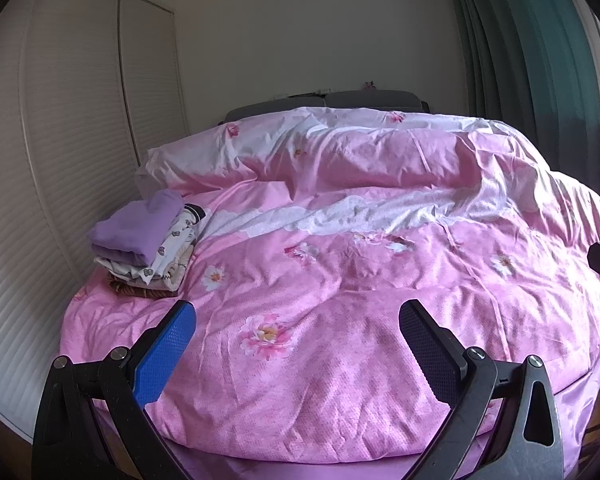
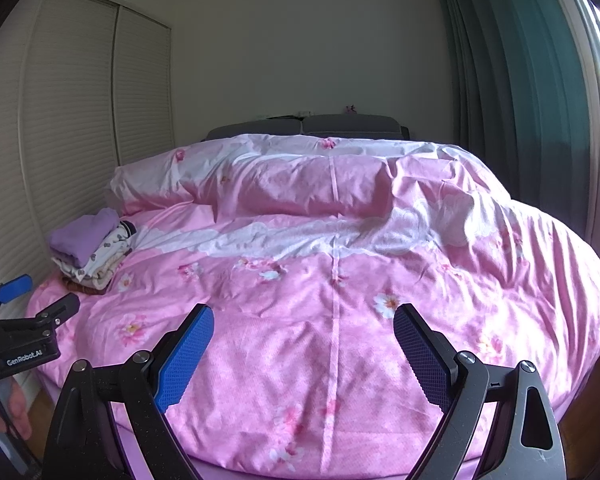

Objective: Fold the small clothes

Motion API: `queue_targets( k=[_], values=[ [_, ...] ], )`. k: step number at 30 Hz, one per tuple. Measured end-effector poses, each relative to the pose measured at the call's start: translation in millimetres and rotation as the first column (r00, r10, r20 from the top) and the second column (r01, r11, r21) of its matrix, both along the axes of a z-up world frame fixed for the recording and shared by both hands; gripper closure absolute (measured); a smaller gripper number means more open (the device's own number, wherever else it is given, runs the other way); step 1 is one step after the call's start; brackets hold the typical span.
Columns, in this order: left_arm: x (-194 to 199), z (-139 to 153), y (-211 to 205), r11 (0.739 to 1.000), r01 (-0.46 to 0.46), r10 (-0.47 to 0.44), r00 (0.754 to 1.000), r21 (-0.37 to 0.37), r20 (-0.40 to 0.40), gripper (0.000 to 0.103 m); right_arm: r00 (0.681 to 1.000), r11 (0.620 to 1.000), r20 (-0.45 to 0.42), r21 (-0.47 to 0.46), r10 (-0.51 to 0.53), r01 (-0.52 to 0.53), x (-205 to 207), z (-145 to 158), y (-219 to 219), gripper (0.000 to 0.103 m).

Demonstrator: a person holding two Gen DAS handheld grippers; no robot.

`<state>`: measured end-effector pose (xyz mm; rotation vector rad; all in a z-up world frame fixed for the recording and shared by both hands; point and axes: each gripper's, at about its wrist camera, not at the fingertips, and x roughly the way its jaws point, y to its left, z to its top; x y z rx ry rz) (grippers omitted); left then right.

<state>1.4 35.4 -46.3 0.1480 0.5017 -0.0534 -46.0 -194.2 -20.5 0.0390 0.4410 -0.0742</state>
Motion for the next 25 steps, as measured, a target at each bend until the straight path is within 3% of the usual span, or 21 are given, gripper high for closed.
queue_targets(
  k=[11, 25],
  values=[
    [-0.8, 0.1, 0.8, 0.999, 0.022, -0.023, 1.000, -0.032, -0.008, 0.000, 1.000, 1.000, 0.002, 0.001, 0.000, 0.000, 0.2, 0.3, -1.2, 0.011],
    [-1.6, 2.1, -0.5, 0.999, 0.034, -0.033, 0.999, -0.014, 0.013, 0.000, 1.000, 1.000, 0.004, -0.006, -0.021, 0.021, -1.9, -2.4, 1.8, 0.011]
  ],
)
